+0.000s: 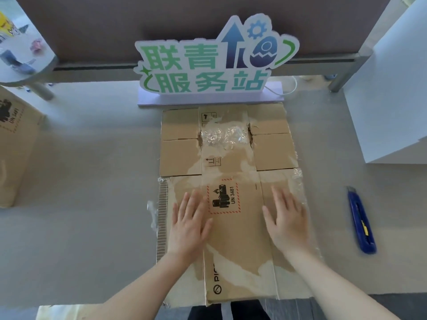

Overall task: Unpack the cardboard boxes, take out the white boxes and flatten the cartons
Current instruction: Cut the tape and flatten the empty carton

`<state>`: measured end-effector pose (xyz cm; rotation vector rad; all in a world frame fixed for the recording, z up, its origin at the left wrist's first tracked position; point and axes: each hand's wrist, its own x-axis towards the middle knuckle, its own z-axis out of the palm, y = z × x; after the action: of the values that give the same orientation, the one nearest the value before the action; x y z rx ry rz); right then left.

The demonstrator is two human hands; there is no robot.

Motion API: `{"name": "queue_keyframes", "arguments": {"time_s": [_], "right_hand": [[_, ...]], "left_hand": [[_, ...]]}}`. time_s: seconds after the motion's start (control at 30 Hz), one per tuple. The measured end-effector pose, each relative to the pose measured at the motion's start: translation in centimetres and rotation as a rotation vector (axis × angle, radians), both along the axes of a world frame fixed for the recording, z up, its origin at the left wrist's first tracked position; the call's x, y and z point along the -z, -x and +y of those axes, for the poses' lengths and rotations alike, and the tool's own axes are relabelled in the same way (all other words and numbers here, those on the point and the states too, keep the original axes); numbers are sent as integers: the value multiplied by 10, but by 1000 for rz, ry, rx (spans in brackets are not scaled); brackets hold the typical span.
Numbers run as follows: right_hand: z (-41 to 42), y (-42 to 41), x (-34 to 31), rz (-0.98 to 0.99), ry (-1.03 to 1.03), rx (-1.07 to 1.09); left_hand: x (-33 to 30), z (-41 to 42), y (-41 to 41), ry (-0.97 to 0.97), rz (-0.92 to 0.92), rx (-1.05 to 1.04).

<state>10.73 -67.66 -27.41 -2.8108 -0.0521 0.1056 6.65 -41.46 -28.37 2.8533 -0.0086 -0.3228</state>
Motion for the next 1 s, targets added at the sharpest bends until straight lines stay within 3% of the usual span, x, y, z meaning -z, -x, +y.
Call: {"name": "queue_keyframes", "arguments": {"time_s": [0.1, 0.2, 0.33, 0.43, 0.53, 0.83, 1.0], "right_hand": [[-11, -52, -13, 14, -99, 378], [-11, -90, -18, 167, -161, 577], [-22, -111, -25, 291, -376, 717], [-27, -112, -29, 336, -508, 710], [-24, -106, -38, 302, -495, 637], [-3, -77, -72, 158, -595, 471], [11, -74, -86, 149, -702, 371]], "left_hand": [[-20, 24, -32, 74, -41, -354], [-37, 42, -73, 303, 0, -747], [-40, 67, -104, 503, 157, -941], [-38, 87, -107, 648, 249, -956], [-36, 92, -98, 636, 239, -884], [-71, 86, -34, 745, -59, -890], [-98, 83, 13, 702, -244, -984]]}}
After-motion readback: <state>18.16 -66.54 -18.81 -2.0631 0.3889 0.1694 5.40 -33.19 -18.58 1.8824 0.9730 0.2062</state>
